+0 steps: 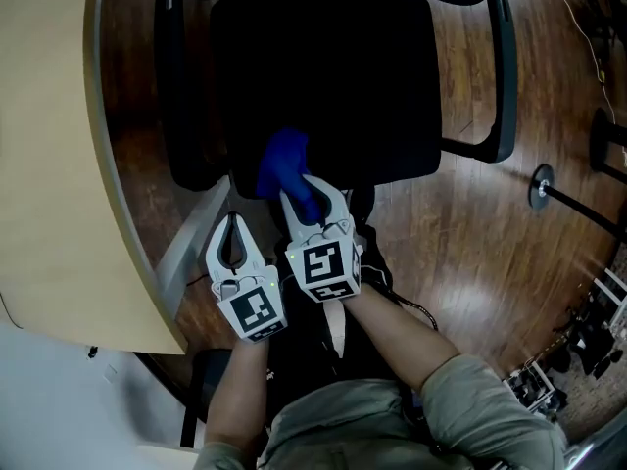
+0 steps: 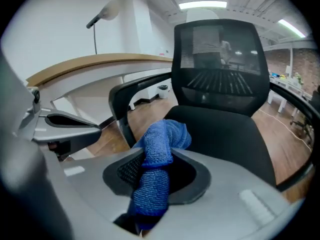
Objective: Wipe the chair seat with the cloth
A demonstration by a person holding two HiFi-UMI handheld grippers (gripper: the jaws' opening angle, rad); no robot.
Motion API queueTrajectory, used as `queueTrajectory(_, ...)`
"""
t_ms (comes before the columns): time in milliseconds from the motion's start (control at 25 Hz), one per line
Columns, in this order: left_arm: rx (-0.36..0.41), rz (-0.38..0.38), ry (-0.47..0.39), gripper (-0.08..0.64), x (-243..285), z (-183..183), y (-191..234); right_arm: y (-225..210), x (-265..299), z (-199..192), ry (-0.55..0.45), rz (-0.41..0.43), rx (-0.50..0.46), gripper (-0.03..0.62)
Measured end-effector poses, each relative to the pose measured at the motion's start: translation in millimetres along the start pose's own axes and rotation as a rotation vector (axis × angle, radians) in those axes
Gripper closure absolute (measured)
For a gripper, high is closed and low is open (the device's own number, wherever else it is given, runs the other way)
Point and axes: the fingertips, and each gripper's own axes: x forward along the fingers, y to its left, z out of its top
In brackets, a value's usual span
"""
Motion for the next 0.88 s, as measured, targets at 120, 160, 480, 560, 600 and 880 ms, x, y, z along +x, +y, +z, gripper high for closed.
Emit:
queueTrajectory(120, -0.021, 0.028, 0.012, 0.555, -5.3, -17.8, 18.5, 39.7, 19.3, -9.9, 0.033, 0.068, -0.040, 0.486)
queueTrajectory(160, -0.027, 0.036, 0.019, 0.555, -6.1, -23.5, 21.9, 49.3, 24.6, -14.6, 0.045, 0.089, -0.056, 0.486)
queueTrajectory(480, -0.040, 0.090, 0.036, 0.555, 3.7, -58.4, 25.5, 71.8, 49.7, -57.6, 0.118, 0.162, -0.114, 0.486)
queueTrajectory(560, -0.032, 0.089, 0.039, 0.555, 11.1, -62.4, 25.9, 67.4, 55.2, -65.2, 0.124, 0.154, -0.111, 0.486)
queueTrajectory(600, -0.028, 0.088, 0.039, 0.555, 14.2, -63.5, 24.9, 64.0, 55.9, -67.2, 0.120, 0.149, -0.108, 0.486)
queueTrajectory(880, 0.018, 0.051, 0.026, 0.555, 17.6, -44.0, -9.1, 25.6, 28.2, -73.2, 0.110, 0.095, -0.061, 0.486)
